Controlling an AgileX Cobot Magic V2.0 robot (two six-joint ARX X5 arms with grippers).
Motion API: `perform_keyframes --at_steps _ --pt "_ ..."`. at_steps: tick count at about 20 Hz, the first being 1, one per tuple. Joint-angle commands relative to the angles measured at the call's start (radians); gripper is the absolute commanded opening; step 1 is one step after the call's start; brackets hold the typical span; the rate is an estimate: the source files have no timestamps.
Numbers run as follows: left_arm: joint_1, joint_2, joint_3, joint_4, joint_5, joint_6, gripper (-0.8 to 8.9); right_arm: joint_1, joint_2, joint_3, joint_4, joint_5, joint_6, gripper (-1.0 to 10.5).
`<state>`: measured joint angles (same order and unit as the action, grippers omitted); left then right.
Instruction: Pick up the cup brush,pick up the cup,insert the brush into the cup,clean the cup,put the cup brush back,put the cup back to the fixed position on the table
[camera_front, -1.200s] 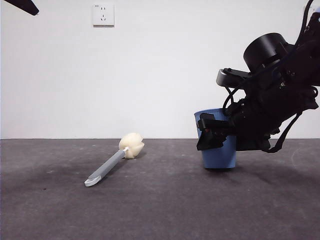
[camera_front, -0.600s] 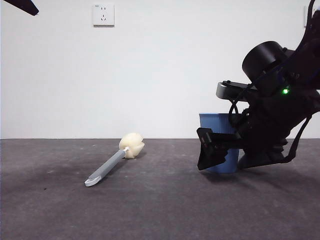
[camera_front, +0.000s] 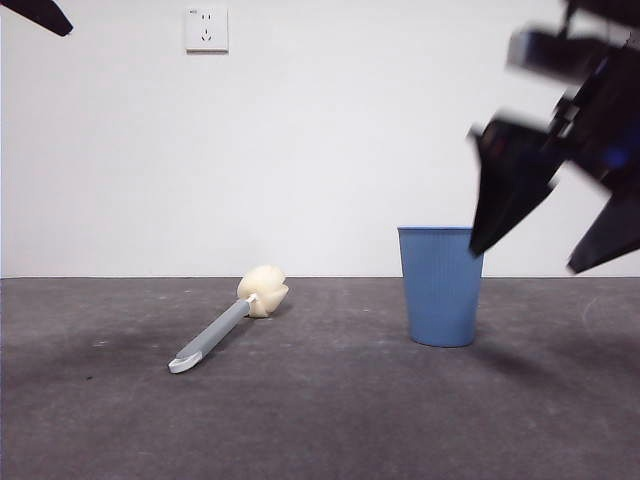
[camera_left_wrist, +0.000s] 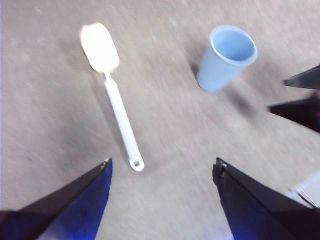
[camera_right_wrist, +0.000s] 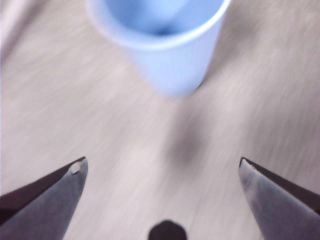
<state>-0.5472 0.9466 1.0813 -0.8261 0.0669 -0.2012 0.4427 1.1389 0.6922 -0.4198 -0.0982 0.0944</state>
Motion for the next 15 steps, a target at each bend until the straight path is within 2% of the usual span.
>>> perform_keyframes --at_steps 1,3,4,5,7,8,11,13,15 --pt "-0.001 -0.001 -0.009 -0.013 0.054 0.016 3.42 0.024 -0.134 0.026 -0.204 -0.089 0.014 5.0" --pt "-0.001 -0.001 -0.009 -0.037 0.111 0.019 3.41 0.046 -0.228 0.053 -0.342 -0.168 0.03 4.8" --pt "-0.001 -0.001 -0.009 -0.051 0.14 0.02 3.29 0.057 -0.265 0.067 -0.398 -0.195 0.044 4.1" --pt "-0.001 -0.001 -0.009 -0.064 0.166 0.02 2.5 0.067 -0.297 0.078 -0.442 -0.21 0.057 3.2" --pt "-0.001 -0.001 -0.009 -0.088 0.2 0.021 -0.04 0.084 -0.344 0.096 -0.499 -0.218 0.064 0.8" --pt "-0.001 -0.001 -0.009 -0.103 0.204 0.023 -0.06 0.092 -0.364 0.097 -0.51 -0.218 0.063 -0.2" --pt "-0.001 -0.001 -0.009 -0.127 0.203 0.038 -0.07 0.098 -0.391 0.097 -0.507 -0.215 0.072 -0.1" --pt "-0.001 -0.001 -0.009 -0.126 0.2 0.045 -0.04 0.098 -0.394 0.097 -0.506 -0.216 0.127 0.0" --pt "-0.001 -0.001 -0.009 -0.128 0.198 0.045 -0.04 0.097 -0.394 0.097 -0.505 -0.212 0.127 0.0"
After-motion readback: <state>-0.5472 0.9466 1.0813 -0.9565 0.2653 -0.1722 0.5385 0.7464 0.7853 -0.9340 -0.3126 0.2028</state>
